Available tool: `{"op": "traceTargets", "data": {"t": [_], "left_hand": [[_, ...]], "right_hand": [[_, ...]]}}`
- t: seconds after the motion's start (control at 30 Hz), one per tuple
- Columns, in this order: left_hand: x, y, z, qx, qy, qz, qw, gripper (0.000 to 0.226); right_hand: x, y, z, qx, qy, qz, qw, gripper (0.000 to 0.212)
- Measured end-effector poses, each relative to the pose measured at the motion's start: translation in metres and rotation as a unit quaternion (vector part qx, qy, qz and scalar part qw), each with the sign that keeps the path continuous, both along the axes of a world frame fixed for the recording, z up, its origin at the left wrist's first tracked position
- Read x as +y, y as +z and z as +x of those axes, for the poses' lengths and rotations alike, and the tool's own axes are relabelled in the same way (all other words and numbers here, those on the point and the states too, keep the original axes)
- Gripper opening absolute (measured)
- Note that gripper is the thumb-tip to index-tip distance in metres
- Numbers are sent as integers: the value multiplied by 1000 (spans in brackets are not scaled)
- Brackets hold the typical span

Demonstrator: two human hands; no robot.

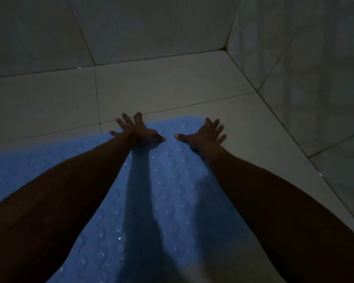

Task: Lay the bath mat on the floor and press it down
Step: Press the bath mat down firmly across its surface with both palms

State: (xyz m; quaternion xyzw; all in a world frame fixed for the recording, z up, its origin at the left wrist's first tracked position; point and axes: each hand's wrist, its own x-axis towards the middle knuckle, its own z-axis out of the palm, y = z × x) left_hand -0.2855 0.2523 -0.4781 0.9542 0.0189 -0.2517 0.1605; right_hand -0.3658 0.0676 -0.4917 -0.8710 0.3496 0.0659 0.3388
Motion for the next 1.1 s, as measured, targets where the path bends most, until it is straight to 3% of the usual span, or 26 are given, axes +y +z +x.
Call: {"op": "traceTargets", "data": {"t": [0.13, 0.23, 0.43, 0.7, 0.97, 1.1], "left_hand": [[-1, -5, -5, -54, 0, -30, 998, 121], [-1, -7, -10, -66, -2, -35, 997, 116], [-4, -2, -15, -30, 10, -20, 999, 117], [7, -5, -19, -1, -90, 0, 996, 143], [2, -2, -27, 10, -94, 27, 995, 140], [0, 4, -26, 14, -81, 32, 996, 140]], "right_hand": [[-1, -6, -8, -20, 55, -22, 998, 132], [-13, -1, -13, 18, 112, 7, 994, 134], [-16, 5, -15, 64, 159, -11, 985, 138], [-1, 7, -23, 21, 135, -51, 989, 130], [14, -23, -47, -123, 44, -65, 989, 101], [3, -17, -46, -76, 105, -31, 991, 106]]}}
